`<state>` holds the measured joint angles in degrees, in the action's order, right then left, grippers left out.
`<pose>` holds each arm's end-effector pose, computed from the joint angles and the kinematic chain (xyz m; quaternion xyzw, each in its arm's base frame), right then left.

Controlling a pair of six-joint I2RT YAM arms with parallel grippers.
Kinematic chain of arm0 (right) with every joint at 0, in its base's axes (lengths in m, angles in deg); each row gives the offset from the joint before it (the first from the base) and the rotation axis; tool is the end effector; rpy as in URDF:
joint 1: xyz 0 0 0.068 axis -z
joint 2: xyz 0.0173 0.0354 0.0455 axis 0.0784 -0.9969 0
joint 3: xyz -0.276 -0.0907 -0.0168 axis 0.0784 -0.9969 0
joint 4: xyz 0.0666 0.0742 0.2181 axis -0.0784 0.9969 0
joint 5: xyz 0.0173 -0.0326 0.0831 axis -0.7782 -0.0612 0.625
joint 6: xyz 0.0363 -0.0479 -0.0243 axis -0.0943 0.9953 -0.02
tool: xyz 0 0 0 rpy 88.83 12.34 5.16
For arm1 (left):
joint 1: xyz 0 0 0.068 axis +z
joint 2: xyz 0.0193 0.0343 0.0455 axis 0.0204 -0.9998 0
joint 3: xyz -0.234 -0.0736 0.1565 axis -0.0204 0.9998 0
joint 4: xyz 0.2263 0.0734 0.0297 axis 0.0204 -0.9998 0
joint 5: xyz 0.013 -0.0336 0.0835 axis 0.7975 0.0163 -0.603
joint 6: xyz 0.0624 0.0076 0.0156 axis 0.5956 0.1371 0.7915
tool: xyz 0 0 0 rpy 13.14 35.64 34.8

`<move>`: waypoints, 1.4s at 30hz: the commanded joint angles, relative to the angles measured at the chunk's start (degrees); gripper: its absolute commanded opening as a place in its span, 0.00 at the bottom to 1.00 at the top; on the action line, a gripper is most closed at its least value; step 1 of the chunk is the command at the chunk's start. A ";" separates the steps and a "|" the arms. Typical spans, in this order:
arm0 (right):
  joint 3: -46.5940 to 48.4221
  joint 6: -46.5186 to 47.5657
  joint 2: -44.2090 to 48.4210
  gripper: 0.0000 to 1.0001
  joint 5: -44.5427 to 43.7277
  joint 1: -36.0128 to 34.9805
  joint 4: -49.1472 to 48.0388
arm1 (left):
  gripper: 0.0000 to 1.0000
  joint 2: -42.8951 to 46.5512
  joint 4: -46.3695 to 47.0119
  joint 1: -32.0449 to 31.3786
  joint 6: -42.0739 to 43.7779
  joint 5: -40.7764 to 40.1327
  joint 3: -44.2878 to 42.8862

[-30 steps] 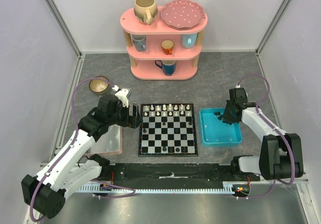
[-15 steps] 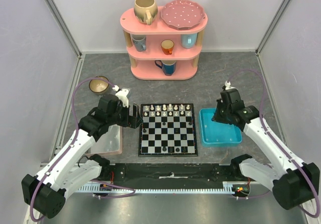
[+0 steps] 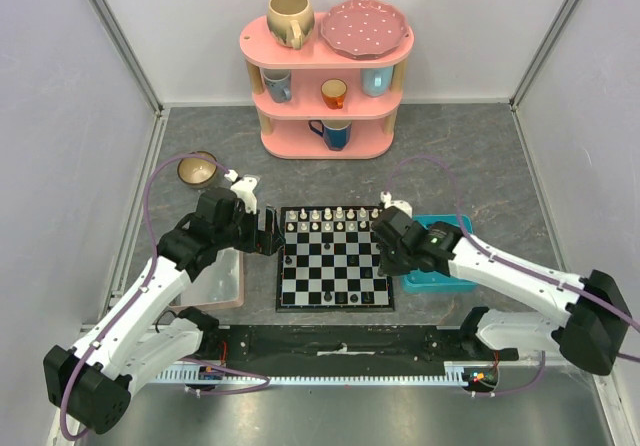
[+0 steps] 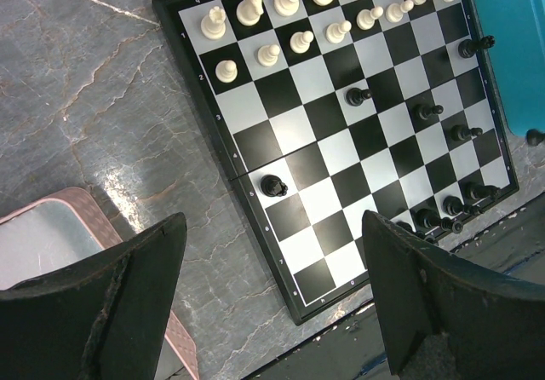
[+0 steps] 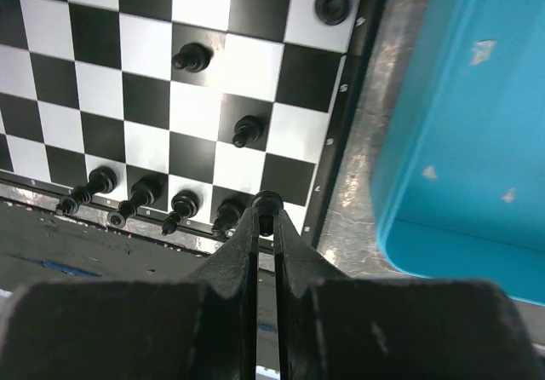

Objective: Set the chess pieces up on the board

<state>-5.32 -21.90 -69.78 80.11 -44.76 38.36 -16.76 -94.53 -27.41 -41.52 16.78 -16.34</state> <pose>0.1322 0.1422 0.2491 0.0092 0.9681 0.1335 0.2119 0.1395 -0.0782 0.2764 0.1267 0.9023 -0.2128 0.3529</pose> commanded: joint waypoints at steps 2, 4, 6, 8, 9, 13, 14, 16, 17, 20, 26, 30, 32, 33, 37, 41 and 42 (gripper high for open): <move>1.41 -5.10 -4.20 0.00 -3.35 -4.71 -3.51 | 0.89 0.01 1.92 -0.30 1.36 1.03 -0.21; 1.14 -5.19 -5.87 0.00 -3.18 -5.59 -4.04 | 0.89 0.01 2.01 -0.30 1.45 1.12 -0.21; 0.62 -5.54 -7.19 0.00 -3.17 -6.29 -4.65 | 0.89 0.01 2.01 -0.30 1.54 1.12 -0.21; 0.27 -5.80 -7.90 0.00 -3.00 -6.64 -5.18 | 0.89 0.01 1.92 -0.30 1.54 1.12 -0.21; -0.08 -6.06 -8.42 0.00 -3.09 -6.64 -5.53 | 0.89 0.10 1.92 -0.30 1.54 1.12 -0.21; -0.61 -6.24 -9.04 0.00 -4.14 -6.64 -5.54 | 0.89 0.27 2.01 -0.30 1.54 1.12 -0.30; -0.61 -6.16 -9.13 0.00 -4.93 -6.64 -5.19 | 0.89 0.18 2.01 -0.30 1.54 1.20 -0.21; -0.44 -6.16 -9.74 0.00 -5.81 -6.64 -4.31 | 0.89 0.18 1.92 -0.30 1.54 1.20 -0.21; -0.35 -6.16 -9.83 0.00 -6.51 -6.64 -3.70 | 0.89 0.18 2.01 -0.30 1.54 1.20 -0.21; -0.79 -6.16 -10.18 0.00 -7.13 -6.64 -3.34 | 0.89 0.01 2.01 -0.30 1.54 1.20 -0.21; -2.02 -6.07 -11.32 0.00 -6.69 -6.56 -3.95 | 0.89 -0.08 1.92 -0.30 1.54 1.21 -0.21; -2.37 -6.07 -11.85 0.01 -6.60 -6.64 -4.22 | 0.90 0.01 2.01 -0.30 1.54 1.21 -0.21; -2.46 -6.15 -11.94 0.02 -6.60 -6.64 -4.22 | 0.89 -0.17 2.01 -0.30 1.54 1.20 -0.21; -2.55 -6.07 -11.94 0.02 -6.60 -6.64 -4.39 | 0.89 -0.08 2.01 -0.30 1.54 1.20 -0.21; -2.64 -6.07 -12.03 0.05 -6.60 -6.56 -4.31 | 0.89 0.01 2.01 -0.30 1.54 1.20 -0.21; -2.55 -6.07 -11.94 0.15 -6.60 -6.64 -4.22 | 0.89 0.01 1.92 -0.30 1.54 1.38 -0.21; -2.64 -6.15 -11.77 0.20 -6.60 -6.64 -4.22 | 0.89 0.01 1.92 -0.30 1.45 1.29 -0.21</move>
<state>-7.51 -26.84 -81.41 75.06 -51.16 34.45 -16.76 -94.36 -27.41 -41.52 16.80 -16.34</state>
